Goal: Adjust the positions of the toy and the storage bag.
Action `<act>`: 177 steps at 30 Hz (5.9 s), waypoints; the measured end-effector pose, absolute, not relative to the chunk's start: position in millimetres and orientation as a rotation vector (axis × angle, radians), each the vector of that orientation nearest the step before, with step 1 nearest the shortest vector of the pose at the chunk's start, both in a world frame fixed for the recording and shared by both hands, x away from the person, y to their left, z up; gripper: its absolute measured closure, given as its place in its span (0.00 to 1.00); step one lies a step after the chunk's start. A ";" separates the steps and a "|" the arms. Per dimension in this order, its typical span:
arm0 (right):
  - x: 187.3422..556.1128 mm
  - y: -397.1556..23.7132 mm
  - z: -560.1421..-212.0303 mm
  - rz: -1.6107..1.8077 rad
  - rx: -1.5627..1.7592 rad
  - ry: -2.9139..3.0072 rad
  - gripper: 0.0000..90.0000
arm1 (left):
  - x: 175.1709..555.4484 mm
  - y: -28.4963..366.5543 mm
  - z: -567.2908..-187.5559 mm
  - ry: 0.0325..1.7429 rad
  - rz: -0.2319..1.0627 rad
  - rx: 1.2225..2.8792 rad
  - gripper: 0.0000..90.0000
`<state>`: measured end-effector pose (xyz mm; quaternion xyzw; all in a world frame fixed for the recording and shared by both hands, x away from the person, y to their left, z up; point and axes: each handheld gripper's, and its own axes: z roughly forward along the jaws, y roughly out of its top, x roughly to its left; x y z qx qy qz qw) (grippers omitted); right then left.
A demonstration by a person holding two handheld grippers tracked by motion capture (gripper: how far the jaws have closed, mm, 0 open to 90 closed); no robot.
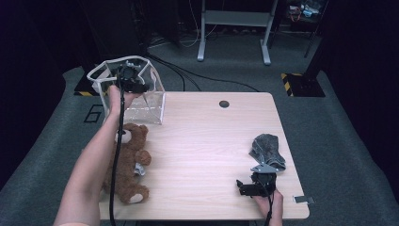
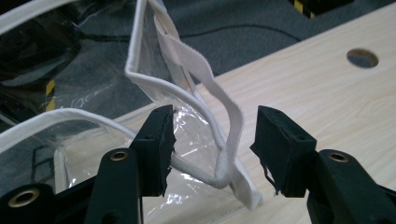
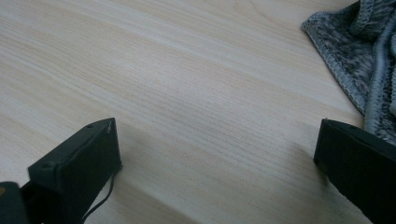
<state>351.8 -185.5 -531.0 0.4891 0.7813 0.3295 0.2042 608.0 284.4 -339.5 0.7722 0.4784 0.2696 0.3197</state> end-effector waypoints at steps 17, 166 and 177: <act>351.7 -185.3 -531.0 0.917 1.366 2.178 0.00 | 615.5 269.2 -348.4 1.180 0.686 2.089 0.92; 351.7 -184.3 -531.0 0.916 1.378 2.164 0.00 | 601.1 302.7 -361.2 1.191 0.533 2.022 0.86; 351.6 -184.0 -531.1 0.916 1.382 2.162 0.00 | 598.6 273.5 -363.6 1.119 0.481 2.044 0.85</act>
